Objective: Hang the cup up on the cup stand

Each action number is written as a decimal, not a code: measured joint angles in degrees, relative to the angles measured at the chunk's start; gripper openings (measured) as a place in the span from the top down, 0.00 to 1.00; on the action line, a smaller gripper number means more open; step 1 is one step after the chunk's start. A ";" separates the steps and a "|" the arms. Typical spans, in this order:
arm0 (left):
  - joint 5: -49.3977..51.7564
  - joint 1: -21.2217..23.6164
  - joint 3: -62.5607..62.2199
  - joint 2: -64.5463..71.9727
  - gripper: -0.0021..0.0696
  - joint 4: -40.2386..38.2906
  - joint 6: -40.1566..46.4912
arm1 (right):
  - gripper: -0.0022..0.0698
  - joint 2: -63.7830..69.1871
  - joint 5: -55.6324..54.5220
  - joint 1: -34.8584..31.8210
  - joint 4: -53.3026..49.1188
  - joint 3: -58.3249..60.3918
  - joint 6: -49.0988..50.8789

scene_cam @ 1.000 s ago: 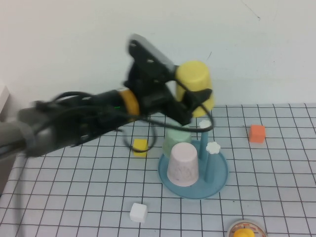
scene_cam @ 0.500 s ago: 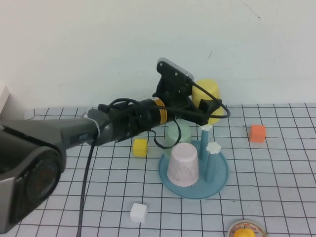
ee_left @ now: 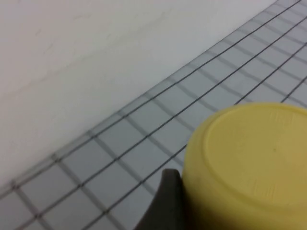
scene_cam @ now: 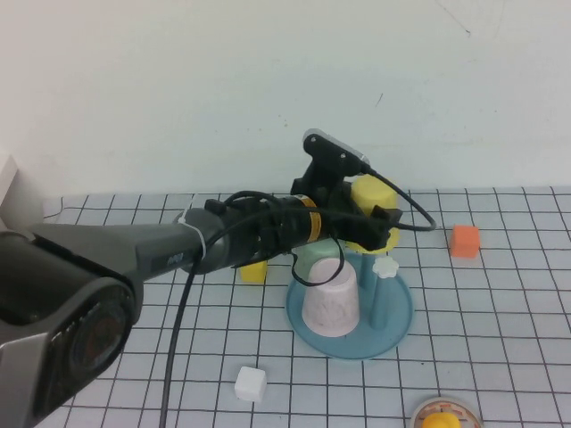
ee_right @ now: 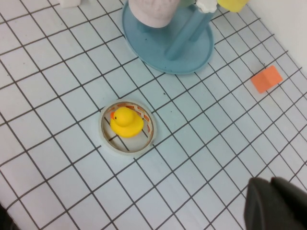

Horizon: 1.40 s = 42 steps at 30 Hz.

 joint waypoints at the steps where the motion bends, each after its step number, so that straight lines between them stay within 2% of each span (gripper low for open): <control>1: 1.78 0.00 0.00 -0.26 0.09 0.67 -1.67 | 0.97 0.00 0.00 0.00 0.00 0.00 0.00; 4: 7.27 0.00 0.00 -2.43 0.10 5.63 -3.92 | 0.97 0.00 -0.11 0.00 -0.12 0.00 0.00; 8: 12.81 0.00 0.00 -8.63 0.23 11.95 -4.59 | 0.97 0.00 -0.19 0.00 -2.23 0.00 0.00; 12: 16.22 0.00 0.00 -17.07 0.48 15.19 -5.01 | 0.97 0.00 -2.02 0.00 -3.15 0.00 0.00; 16: 20.13 0.00 0.00 -26.59 0.82 15.96 -5.01 | 0.97 0.00 -5.69 0.00 -3.15 0.00 0.65; 19: 22.49 0.00 0.00 -34.86 0.93 16.19 -5.01 | 0.97 0.00 -6.84 0.00 -3.15 0.00 0.87; 24: 25.88 0.00 1.68 -48.09 0.96 18.36 -5.01 | 0.97 0.00 -7.10 0.00 -3.15 0.00 1.00; 30: 36.89 0.00 8.06 -64.02 0.97 18.96 -3.68 | 0.97 0.00 -7.10 0.00 -3.15 0.00 1.00; 35: 44.50 0.00 18.40 -76.46 0.97 18.74 0.17 | 0.97 0.00 -7.10 0.00 -3.15 0.00 1.00; 42: 45.14 0.00 35.86 -90.15 0.97 16.10 0.99 | 0.97 0.00 -7.19 0.00 -3.15 0.00 1.12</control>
